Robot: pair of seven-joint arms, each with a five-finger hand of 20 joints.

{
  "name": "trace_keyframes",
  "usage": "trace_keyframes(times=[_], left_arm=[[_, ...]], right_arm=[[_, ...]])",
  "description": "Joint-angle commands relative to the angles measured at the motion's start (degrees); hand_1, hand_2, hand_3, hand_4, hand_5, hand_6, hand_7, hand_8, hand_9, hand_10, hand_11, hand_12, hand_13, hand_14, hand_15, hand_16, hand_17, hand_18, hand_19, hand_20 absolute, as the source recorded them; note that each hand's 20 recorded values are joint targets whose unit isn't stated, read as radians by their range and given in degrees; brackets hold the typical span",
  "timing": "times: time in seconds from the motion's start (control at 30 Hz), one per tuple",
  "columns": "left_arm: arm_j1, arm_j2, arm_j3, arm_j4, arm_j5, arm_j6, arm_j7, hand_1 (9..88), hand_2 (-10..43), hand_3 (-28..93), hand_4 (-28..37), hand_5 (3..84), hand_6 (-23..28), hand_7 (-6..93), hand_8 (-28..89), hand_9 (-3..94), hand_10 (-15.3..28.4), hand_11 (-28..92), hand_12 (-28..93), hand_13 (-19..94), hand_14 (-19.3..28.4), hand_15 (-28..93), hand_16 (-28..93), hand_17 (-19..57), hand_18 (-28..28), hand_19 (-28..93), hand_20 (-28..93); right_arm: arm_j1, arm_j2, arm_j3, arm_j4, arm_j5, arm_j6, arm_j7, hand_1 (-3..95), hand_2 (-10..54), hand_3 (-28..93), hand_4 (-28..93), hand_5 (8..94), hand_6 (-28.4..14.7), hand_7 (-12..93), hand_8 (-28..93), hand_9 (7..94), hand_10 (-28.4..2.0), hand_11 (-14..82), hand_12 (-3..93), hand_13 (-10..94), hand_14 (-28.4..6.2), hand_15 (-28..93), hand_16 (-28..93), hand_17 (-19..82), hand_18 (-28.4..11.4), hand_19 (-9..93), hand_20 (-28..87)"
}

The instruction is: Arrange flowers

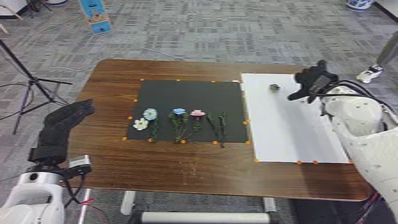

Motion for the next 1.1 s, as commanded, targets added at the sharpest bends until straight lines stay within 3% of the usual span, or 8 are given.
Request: trace_keyframes(times=[0.03,0.4,0.57,0.63,0.73,0.9,1.1], left_arm=[[-0.1,-0.55,0.38,-0.51,0.31,-0.68,-0.26,25.4,1.1,72,-25.3,45.0,2.5,16.3,-8,46.4,11.8,19,12,33,12.6,10,0,2.8,7.1,2,13],[-0.2,-0.43,0.21,-0.60,0.41,-1.00,0.19,25.3,1.1,72,-25.5,45.2,2.7,16.1,-8,46.5,11.8,19,12,34,12.6,10,0,3.4,6.7,2,13],[0.4,-0.79,-0.16,-0.89,0.21,-0.60,0.47,25.2,1.1,73,-25.5,45.3,2.7,16.1,-8,46.5,11.8,19,12,34,12.6,10,0,3.4,6.6,2,13],[0.5,-0.82,-0.21,-0.92,0.07,-0.58,0.50,25.1,1.1,73,-25.6,45.3,2.7,16.1,-8,46.5,11.9,19,12,34,12.7,10,0,3.4,6.6,2,13],[0.5,-0.85,-0.31,-0.95,0.07,-0.60,0.53,25.1,1.2,72,-25.6,45.4,2.7,15.9,-8,46.5,12.0,19,12,34,12.7,10,0,3.4,6.6,2,13],[0.7,-0.89,-0.67,-1.09,0.20,-0.43,0.41,25.2,1.4,72,-25.8,45.3,2.7,15.9,-8,46.6,12.1,19,12,34,12.7,10,0,3.4,6.6,1,13],[0.9,-0.49,-1.57,-0.97,-0.20,-0.55,0.07,24.8,1.5,72,-25.9,45.3,2.7,15.8,-8,46.5,12.0,19,12,34,12.7,10,0,3.4,6.5,1,13]], right_arm=[[-2.5,-2.2,3.6,2.4,-12.5,-1.5,-0.9,17.3,-9.5,70,-27,54.9,-1.5,21,-10,63.9,-14.3,22.1,24.6,47,-18.6,54,34,15,-22.9,58,58],[-3.8,-2.5,1.4,2.9,-12.5,0.3,0.5,18.9,-9.5,70,-27,56.5,-1.1,22,-11,65.0,-14.0,22.5,24.7,48,-18.3,54,34,15,-22.9,59,58],[-4.2,-2.2,0.8,3.5,-11.9,2.7,1.8,32.9,-9.5,70,-27,64.7,2.5,27,-13,74.1,-12.2,26.4,25.1,56,-15.5,58,36,21,-22.3,64,60],[-4.3,-1.8,0.5,3.4,-11.3,3.3,2.4,41.7,-7.2,64,-27,67.5,3.0,30,-2,77.7,-11.0,28.5,25.8,59,-14.3,62,38,23,-22.7,67,62],[-4.4,-0.5,-0.5,2.3,-9.0,3.4,3.4,52.7,-2.4,55,-25,72.7,3.1,31,2,81.7,-9.1,32.3,27.1,63,-13.1,67,41,27,-23.1,72,64],[-3.3,3.0,-4.1,-1.3,-2.7,5.6,4.9,57.3,-0.7,51,-26,74.9,2.3,30,6,82.8,-9.3,36.9,29.8,64,-13.1,70,43,28,-23.6,73,66],[0.8,7.9,-10.7,-10.4,6.8,6.9,8.1,57.9,-1.0,52,-27,76.5,1.9,29,6,82.8,-9.4,37.2,30.4,63,-13.1,69,44,27,-23.1,72,65]])
